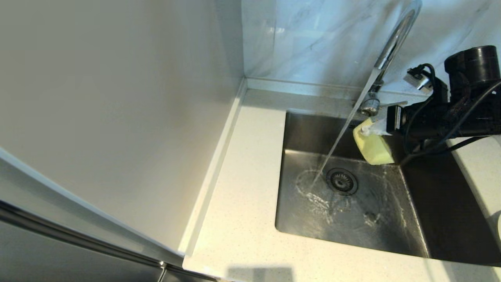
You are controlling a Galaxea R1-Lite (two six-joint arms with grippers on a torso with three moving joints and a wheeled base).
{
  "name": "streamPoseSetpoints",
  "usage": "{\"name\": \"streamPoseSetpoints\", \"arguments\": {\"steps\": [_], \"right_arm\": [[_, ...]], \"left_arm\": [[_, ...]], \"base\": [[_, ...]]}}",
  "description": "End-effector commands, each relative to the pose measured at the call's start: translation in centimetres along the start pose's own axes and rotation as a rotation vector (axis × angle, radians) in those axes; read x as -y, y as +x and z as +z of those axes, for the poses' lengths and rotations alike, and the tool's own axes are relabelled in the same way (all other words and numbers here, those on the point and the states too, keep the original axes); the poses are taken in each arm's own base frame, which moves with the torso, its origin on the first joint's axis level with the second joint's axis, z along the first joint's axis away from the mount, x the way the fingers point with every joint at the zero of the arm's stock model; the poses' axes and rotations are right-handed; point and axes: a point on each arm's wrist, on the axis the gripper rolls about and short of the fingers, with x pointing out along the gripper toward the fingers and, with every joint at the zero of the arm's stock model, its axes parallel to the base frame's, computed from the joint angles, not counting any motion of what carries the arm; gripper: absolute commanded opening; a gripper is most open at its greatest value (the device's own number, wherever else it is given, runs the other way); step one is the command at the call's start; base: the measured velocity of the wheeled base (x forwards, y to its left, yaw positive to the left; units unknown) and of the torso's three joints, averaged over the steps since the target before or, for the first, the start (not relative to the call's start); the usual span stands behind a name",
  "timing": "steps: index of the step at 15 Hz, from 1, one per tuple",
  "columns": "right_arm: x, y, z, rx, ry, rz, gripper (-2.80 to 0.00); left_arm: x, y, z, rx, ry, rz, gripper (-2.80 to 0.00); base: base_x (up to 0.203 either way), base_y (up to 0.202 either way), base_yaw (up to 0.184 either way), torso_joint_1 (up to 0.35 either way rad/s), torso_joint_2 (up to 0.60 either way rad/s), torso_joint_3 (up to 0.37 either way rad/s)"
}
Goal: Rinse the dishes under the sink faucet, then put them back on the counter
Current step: Rinse the bowl
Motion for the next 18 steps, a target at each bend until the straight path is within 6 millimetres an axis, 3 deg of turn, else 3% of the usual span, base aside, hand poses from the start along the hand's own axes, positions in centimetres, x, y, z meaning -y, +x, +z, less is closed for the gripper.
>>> {"name": "streamPoseSetpoints", "arguments": {"steps": [1,3,5,10,18], "right_arm": [[0.3,-1.1,1.2,0.036,0.156,0.046,-2.8],[0.6,-2.9,3.3,0.055,0.347,0.189,-2.8],[1.4,-3.8,3.9,0.033,0.464,0.261,-2.8],[3.5,-2.5,2.8,-0.01,0.547,0.214,-2.8],[2.8,-1.3,3.4,-0.025,0.558,0.245,-2.8]], "left_arm": [[0.0,0.0,0.0,0.0,0.0,0.0,-2.8],[0.0,0.0,0.0,0.0,0.0,0.0,-2.8],[0.0,0.0,0.0,0.0,0.0,0.0,-2.8],[0.0,0.0,0.0,0.0,0.0,-0.001,-2.8],[0.0,0.0,0.0,-0.001,0.0,0.0,-2.8]], "base": [[0.0,0.0,0.0,0.0,0.0,0.0],[0.0,0.0,0.0,0.0,0.0,0.0],[0.0,0.0,0.0,0.0,0.0,0.0],[0.0,0.0,0.0,0.0,0.0,0.0],[0.0,0.0,0.0,0.0,0.0,0.0]]}}
